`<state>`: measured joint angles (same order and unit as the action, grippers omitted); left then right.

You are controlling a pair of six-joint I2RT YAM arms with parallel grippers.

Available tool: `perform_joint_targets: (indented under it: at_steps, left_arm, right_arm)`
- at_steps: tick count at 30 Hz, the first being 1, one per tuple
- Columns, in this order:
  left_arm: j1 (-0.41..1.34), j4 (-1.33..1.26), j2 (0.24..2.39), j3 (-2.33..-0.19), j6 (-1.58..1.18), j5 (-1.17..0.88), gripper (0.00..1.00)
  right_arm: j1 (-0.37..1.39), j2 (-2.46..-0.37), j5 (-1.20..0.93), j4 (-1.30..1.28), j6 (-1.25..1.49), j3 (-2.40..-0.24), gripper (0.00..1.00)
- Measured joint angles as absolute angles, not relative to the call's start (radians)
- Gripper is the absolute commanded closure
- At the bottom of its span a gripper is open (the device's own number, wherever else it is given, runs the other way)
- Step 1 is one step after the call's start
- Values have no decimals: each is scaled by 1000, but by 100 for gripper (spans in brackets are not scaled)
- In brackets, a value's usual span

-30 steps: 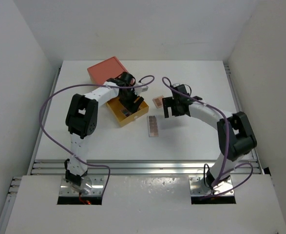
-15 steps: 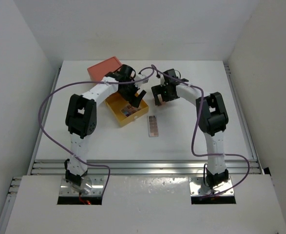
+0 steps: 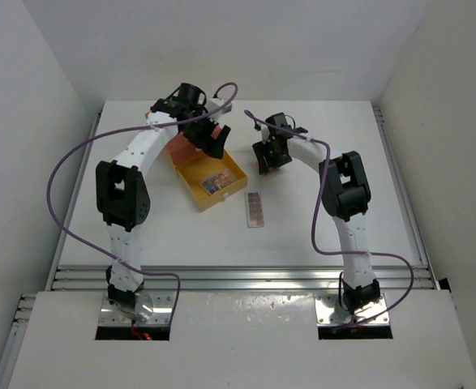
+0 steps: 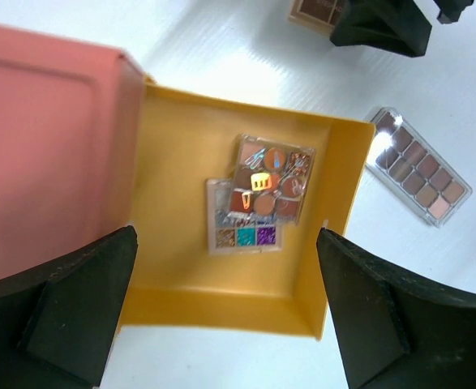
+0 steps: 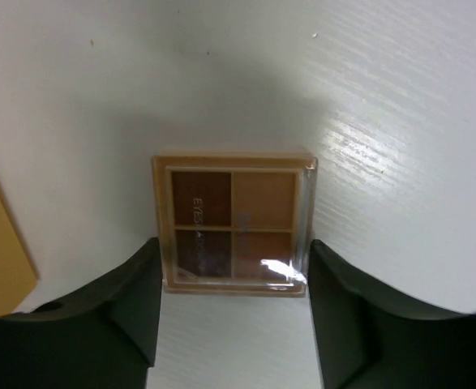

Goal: Organize the makeup

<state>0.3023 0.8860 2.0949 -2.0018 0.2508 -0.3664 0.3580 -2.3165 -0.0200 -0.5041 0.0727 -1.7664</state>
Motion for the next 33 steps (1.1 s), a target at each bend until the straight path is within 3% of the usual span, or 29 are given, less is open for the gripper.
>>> perform_joint_targets:
  at_steps: [1, 2, 6, 16, 22, 27, 33]
  left_arm:
    - [287, 892, 2083, -2002, 255, -378, 1]
    - [277, 897, 2072, -2002, 258, -385, 1]
    - [235, 913, 2042, -2015, 267, -400, 1]
    - [147, 773, 2014, -2024, 178, -206, 1]
    - [114, 671, 2014, -2012, 147, -91, 1]
    - [110, 632, 2019, -2000, 130, -37, 1]
    - [110, 587, 2026, -1896, 119, -10, 1]
  right_arm:
    - [358, -2321, -20, -503, 80, -1774, 63]
    - [358, -2321, -23, -502, 78, -1775, 69]
    - [357, -2316, -21, -490, 78, -1765, 79]
    - [381, -2161, -4, -447, 100, -1755, 87]
    - [529, -1991, -9, -305, 137, -1749, 87]
    - [662, -2057, -50, -263, 206, -1751, 87]
    - [698, -2169, -60, -251, 308, -1702, 85]
